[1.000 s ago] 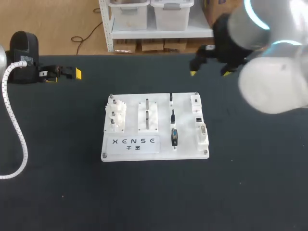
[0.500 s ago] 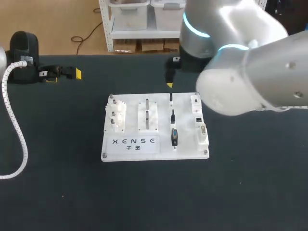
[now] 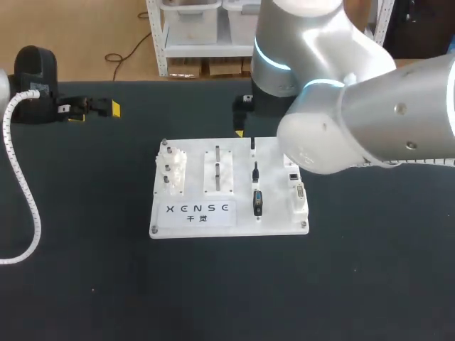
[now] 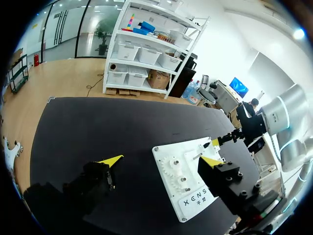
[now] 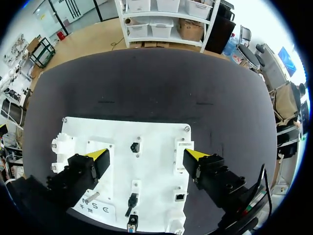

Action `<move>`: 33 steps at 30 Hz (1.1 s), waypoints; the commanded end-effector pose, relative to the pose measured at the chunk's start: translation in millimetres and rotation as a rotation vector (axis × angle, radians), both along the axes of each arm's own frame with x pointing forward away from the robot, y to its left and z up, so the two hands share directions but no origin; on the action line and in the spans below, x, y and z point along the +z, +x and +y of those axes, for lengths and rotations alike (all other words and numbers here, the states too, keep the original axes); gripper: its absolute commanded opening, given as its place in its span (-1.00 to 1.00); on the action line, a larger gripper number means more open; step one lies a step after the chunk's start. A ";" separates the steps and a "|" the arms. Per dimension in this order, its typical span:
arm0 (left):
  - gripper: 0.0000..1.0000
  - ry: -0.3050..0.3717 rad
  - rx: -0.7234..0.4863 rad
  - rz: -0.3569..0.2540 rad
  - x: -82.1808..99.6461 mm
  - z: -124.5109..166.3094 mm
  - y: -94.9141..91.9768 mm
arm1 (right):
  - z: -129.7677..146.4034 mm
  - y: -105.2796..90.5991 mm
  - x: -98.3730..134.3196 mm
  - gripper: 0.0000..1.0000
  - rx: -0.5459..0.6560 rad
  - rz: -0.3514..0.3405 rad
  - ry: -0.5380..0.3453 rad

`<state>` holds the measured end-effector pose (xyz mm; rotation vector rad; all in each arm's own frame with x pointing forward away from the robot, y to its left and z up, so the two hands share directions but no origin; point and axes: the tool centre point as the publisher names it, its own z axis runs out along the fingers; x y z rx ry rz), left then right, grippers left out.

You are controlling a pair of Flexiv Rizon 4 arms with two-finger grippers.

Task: Insert the USB connector, Ethernet cable, and multi-pin plug into their matching sockets one by one.

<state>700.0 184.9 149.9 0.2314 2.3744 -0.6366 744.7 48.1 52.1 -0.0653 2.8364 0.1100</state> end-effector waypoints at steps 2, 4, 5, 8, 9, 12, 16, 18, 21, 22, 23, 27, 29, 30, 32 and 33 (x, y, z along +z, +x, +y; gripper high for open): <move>1.00 0.000 0.000 0.000 0.0 0.0 0.0 | -0.8 -3.4 -1.8 1.00 -0.003 -0.011 0.001; 1.00 0.000 0.000 0.000 0.0 0.0 0.0 | -0.8 -3.4 -1.8 1.00 -0.003 -0.011 0.001; 1.00 0.000 0.000 0.000 0.0 0.0 0.0 | -0.8 -3.4 -1.8 1.00 -0.003 -0.011 0.001; 1.00 0.000 0.000 0.000 0.0 0.0 0.0 | -0.8 -3.4 -1.8 1.00 -0.003 -0.011 0.001; 1.00 0.000 0.000 0.000 0.0 0.0 0.0 | -0.8 -3.4 -1.8 1.00 -0.003 -0.011 0.001; 1.00 0.000 0.000 0.000 0.0 0.0 0.0 | -0.8 -3.4 -1.8 1.00 -0.003 -0.011 0.001; 1.00 0.000 0.000 0.000 0.0 0.0 0.0 | -0.9 -3.8 -4.1 1.00 -0.034 0.000 -0.018; 1.00 0.000 0.000 0.000 0.0 0.0 0.0 | 1.7 -3.3 -5.4 1.00 -0.073 0.018 -0.013; 1.00 0.000 0.000 0.000 0.0 0.0 0.0 | 5.6 0.5 -9.5 1.00 -0.131 0.055 -0.014; 1.00 0.000 0.000 0.000 0.0 0.0 0.0 | 6.9 1.4 -10.5 1.00 -0.145 0.062 -0.012; 1.00 0.000 0.000 0.000 0.0 0.0 0.0 | 8.2 2.8 -12.1 1.00 -0.164 0.076 -0.013; 1.00 0.000 0.000 0.000 0.0 0.0 0.0 | 15.1 4.0 -17.3 1.00 -0.169 0.115 -0.008; 1.00 0.000 0.000 0.000 0.0 0.0 0.0 | 15.8 4.4 -18.3 1.00 -0.169 0.118 -0.010; 1.00 0.000 0.000 0.000 0.0 0.0 0.0 | 16.3 4.5 -18.4 1.00 -0.169 0.118 -0.009; 1.00 0.000 0.000 0.000 0.0 0.0 0.0 | 17.3 5.0 -19.0 1.00 -0.165 0.105 -0.019; 1.00 0.000 0.000 0.000 0.0 0.0 0.0 | 17.5 5.5 -19.8 1.00 -0.157 0.098 -0.019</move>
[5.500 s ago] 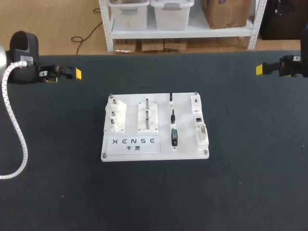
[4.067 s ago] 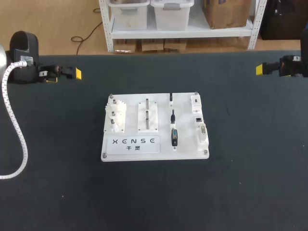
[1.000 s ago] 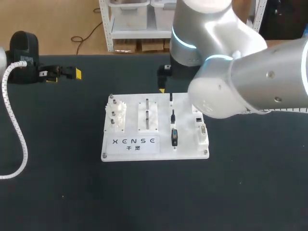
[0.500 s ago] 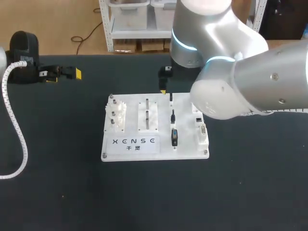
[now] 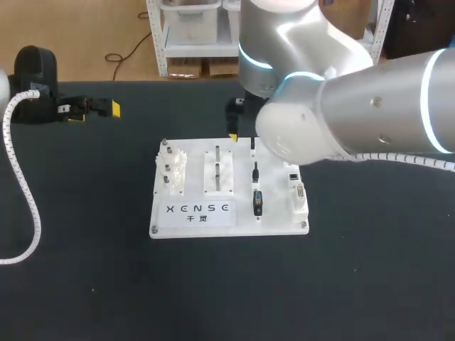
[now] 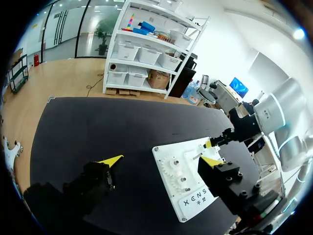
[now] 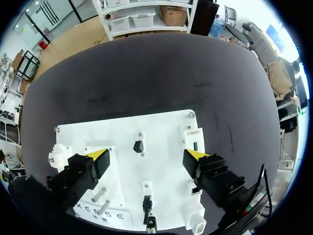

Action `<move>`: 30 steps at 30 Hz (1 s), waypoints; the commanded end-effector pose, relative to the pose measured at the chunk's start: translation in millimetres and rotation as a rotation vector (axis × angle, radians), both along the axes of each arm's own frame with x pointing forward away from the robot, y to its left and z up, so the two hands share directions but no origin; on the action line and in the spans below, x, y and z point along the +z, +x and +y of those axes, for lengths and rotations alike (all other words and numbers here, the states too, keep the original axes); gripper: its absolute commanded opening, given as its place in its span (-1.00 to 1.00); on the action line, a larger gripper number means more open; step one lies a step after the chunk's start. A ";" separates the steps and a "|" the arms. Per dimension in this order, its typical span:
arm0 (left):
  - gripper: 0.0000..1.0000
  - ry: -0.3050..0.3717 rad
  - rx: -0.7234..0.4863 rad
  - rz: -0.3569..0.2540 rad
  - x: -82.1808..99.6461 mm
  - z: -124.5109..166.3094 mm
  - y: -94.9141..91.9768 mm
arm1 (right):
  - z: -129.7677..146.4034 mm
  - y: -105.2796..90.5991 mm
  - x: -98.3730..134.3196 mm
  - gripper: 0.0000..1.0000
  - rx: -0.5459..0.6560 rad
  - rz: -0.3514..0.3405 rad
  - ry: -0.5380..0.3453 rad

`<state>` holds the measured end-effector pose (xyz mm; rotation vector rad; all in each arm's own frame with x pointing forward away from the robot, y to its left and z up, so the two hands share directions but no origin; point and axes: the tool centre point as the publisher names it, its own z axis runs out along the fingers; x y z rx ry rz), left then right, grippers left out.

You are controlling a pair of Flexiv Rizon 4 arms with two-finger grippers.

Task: Insert the USB connector, Ethernet cable, and multi-pin plug into their matching sockets one by one.

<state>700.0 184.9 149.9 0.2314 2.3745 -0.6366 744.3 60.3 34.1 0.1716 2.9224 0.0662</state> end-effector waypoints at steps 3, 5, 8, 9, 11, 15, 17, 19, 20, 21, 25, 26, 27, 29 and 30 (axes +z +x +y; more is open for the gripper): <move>1.00 0.000 0.000 0.000 0.0 0.0 0.0 | 5.8 7.4 -4.5 1.00 0.008 0.007 -0.012; 1.00 0.000 0.000 0.000 0.0 0.0 0.0 | 5.5 8.8 -6.7 1.00 0.006 0.012 -0.015; 1.00 0.000 0.000 0.000 0.0 0.0 0.0 | 5.3 9.3 -8.6 1.00 0.000 0.026 -0.014; 1.00 0.000 0.000 0.000 0.0 0.0 0.0 | 4.9 9.4 -9.6 1.00 -0.007 0.037 -0.009; 1.00 0.000 0.000 0.000 0.0 0.0 0.0 | 4.4 9.3 -10.8 1.00 -0.010 0.045 -0.006; 1.00 0.000 0.000 0.000 0.0 0.0 0.0 | 4.4 8.5 -12.3 0.81 -0.014 0.063 0.000; 1.00 0.000 0.000 0.000 0.0 0.0 0.0 | 4.4 8.4 -12.5 0.65 -0.016 0.067 0.001; 1.00 0.000 0.000 0.000 0.0 0.0 0.0 | 4.2 8.6 -12.8 0.56 -0.016 0.072 -0.001; 1.00 0.000 0.000 0.000 0.0 0.0 0.0 | 4.2 8.8 -13.1 0.51 -0.015 0.073 -0.001; 1.00 0.000 0.000 0.000 0.0 0.0 0.0 | 4.3 9.0 -13.5 0.43 -0.009 0.076 -0.002; 1.00 0.000 0.000 0.000 0.0 0.0 0.0 | 4.8 9.7 -15.5 0.00 -0.007 0.086 -0.004; 1.00 0.000 0.000 0.000 0.0 0.0 0.0 | 4.9 9.9 -16.2 -0.03 -0.007 0.089 -0.004; 1.00 0.000 0.000 0.000 0.0 0.0 0.0 | 5.2 9.9 -16.6 -0.05 -0.005 0.091 -0.006; 1.00 0.000 0.000 0.000 0.0 0.0 0.0 | 6.4 9.8 -18.2 -0.07 -0.002 0.091 -0.010; 1.00 0.000 0.000 0.000 0.0 0.0 0.0 | 6.7 9.8 -18.9 -0.08 -0.001 0.091 -0.012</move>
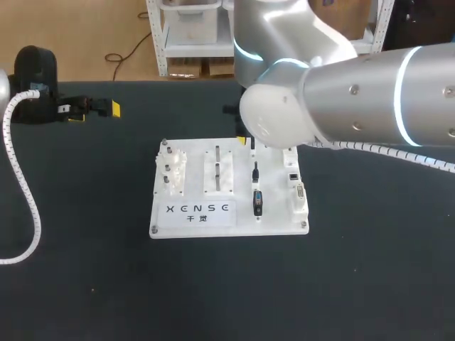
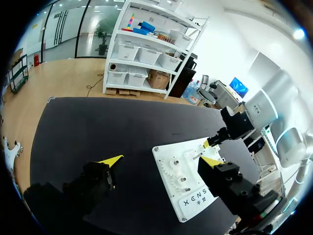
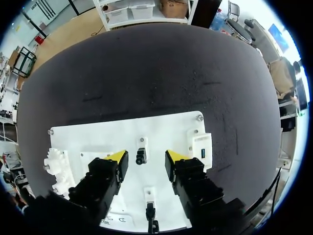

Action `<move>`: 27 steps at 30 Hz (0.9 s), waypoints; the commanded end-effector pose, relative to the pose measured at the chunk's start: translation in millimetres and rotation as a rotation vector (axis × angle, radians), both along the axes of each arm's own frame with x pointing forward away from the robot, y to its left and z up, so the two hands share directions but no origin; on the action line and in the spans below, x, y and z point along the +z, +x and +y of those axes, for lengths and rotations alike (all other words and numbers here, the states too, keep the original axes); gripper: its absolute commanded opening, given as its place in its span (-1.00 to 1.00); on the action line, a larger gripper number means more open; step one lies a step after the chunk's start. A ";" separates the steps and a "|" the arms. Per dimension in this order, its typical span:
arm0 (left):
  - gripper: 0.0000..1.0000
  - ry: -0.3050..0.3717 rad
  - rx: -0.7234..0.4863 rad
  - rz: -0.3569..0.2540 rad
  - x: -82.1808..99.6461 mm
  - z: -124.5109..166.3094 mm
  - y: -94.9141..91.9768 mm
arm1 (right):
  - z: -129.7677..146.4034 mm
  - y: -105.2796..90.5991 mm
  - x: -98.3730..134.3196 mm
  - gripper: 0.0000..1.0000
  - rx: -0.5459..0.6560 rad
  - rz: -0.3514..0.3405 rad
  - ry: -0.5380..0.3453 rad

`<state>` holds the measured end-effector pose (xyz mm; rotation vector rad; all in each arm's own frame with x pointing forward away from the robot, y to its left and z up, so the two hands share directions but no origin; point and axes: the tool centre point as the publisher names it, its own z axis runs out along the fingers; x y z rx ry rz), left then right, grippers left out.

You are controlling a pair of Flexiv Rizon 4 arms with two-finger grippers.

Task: Insert the USB connector, Ethernet cable, and multi-pin plug into their matching sockets one by one.

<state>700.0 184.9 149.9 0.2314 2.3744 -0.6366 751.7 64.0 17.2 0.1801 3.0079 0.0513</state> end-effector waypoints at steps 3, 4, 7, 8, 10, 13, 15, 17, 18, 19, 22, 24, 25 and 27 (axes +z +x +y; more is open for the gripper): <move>1.00 0.000 0.000 0.000 0.0 0.0 0.0 | 3.4 3.5 -4.9 -0.12 0.000 0.009 -0.011; 1.00 0.000 0.000 0.000 0.0 0.0 0.0 | 3.6 4.0 -5.4 -0.13 0.000 0.010 -0.013; 1.00 0.000 0.000 0.000 0.0 0.0 0.0 | 4.7 5.6 -6.8 -0.17 0.003 0.012 -0.020; 1.00 0.000 0.000 0.000 0.0 0.0 0.0 | 5.1 6.2 -7.6 -0.18 0.004 0.012 -0.023; 1.00 0.000 0.000 0.000 0.0 0.0 0.0 | 5.4 7.0 -8.6 -0.24 0.004 0.014 -0.027; 1.00 0.000 0.000 0.000 0.0 0.0 0.0 | 5.2 8.0 -9.5 -0.35 0.002 0.017 -0.031; 1.00 0.000 0.000 0.000 0.0 0.0 0.0 | 5.1 8.1 -9.6 -0.41 0.003 0.018 -0.032; 1.00 0.000 0.000 0.000 0.0 0.0 0.0 | 4.8 7.9 -9.6 -0.46 0.004 0.018 -0.034; 1.00 0.000 0.000 0.000 0.0 0.0 0.0 | 4.5 7.5 -9.4 -0.47 0.005 0.018 -0.034; 1.00 0.000 0.000 0.000 0.0 0.0 0.0 | 4.3 7.3 -9.3 -0.51 0.006 0.019 -0.035; 1.00 0.000 0.000 0.000 0.0 0.0 0.0 | 3.7 5.8 -7.9 -0.63 0.009 0.016 -0.035; 1.00 0.000 0.000 0.000 0.0 0.0 0.0 | 2.9 5.3 -5.7 -0.73 0.009 0.011 -0.035; 1.00 0.000 0.000 0.000 0.0 0.0 0.0 | 2.4 5.1 -3.9 -0.76 0.011 0.006 -0.033; 1.00 0.000 0.000 0.000 0.0 0.0 0.0 | 1.3 4.4 0.0 -0.80 0.013 -0.005 -0.028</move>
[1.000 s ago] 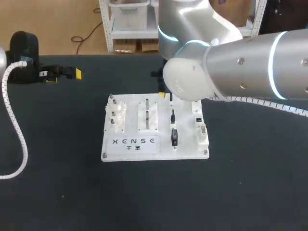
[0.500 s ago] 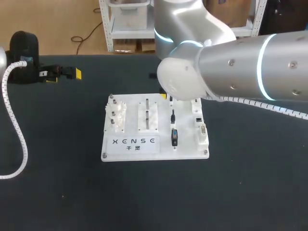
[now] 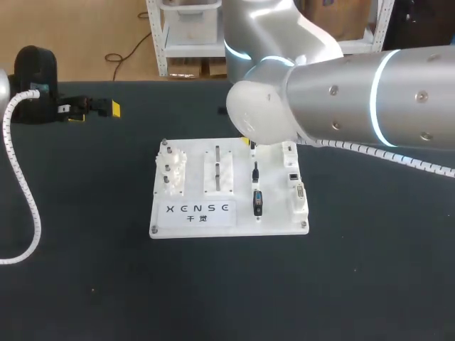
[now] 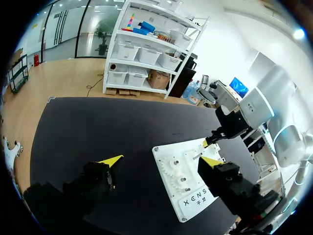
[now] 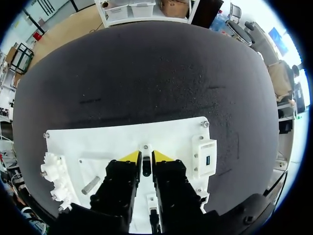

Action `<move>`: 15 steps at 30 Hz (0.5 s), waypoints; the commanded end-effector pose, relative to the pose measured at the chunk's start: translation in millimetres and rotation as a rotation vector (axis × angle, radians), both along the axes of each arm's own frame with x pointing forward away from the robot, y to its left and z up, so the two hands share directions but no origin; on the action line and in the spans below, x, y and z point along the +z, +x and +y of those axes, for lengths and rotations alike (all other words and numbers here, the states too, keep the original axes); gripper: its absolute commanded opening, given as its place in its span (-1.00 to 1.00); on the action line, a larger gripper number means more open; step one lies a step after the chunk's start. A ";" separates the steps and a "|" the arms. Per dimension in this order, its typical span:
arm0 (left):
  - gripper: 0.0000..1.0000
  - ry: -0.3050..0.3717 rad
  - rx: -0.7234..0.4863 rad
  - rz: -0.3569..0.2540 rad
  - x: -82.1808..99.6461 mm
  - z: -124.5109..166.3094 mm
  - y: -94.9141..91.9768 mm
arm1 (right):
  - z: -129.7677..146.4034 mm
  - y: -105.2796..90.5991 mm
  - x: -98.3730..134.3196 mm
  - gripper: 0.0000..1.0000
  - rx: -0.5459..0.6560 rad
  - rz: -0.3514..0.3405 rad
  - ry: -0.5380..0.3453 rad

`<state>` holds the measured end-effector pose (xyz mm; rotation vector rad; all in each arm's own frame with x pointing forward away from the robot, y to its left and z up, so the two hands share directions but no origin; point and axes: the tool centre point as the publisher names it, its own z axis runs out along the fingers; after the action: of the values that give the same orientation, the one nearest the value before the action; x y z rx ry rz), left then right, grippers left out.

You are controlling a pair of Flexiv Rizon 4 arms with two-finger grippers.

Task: Insert the USB connector, Ethernet cable, and multi-pin plug into their matching sockets one by one.

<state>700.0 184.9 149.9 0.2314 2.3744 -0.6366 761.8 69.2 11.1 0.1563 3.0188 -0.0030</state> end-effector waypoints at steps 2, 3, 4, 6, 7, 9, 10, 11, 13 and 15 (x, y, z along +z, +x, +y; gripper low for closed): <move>1.00 0.000 0.000 0.000 0.0 0.0 0.0 | -5.2 -6.5 9.7 -0.85 0.002 -0.028 0.011; 1.00 0.000 0.000 0.000 0.0 0.0 0.0 | -5.9 -7.0 11.3 -0.86 0.002 -0.031 0.015; 1.00 0.000 0.000 0.000 0.0 0.0 0.0 | -6.6 -7.7 13.0 -0.87 0.004 -0.035 0.018; 1.00 0.000 0.000 0.000 0.0 0.0 0.0 | -7.0 -9.2 17.1 -0.90 0.009 -0.050 0.024; 1.00 0.000 0.000 0.000 0.0 0.0 0.0 | -7.5 -9.4 18.5 -0.91 0.009 -0.051 0.025; 1.00 0.000 0.000 0.000 0.0 0.0 0.0 | -8.7 -10.3 22.6 -0.93 0.011 -0.066 0.029; 1.00 0.000 0.000 0.000 0.0 0.0 0.0 | -9.7 -10.7 25.1 -0.95 0.009 -0.067 0.032; 1.00 0.000 0.000 0.000 0.0 0.0 0.0 | -10.9 -11.0 28.0 -0.95 0.005 -0.073 0.039; 1.00 0.000 0.000 0.000 0.0 0.0 0.0 | -14.3 -11.5 33.8 -0.96 -0.002 -0.086 0.047; 1.00 0.000 0.000 0.000 0.0 0.0 0.0 | -18.8 -12.4 39.4 -0.98 -0.007 -0.094 0.057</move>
<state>700.0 184.9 149.9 0.2314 2.3744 -0.6366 762.5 63.0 42.8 0.1661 2.9691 0.0610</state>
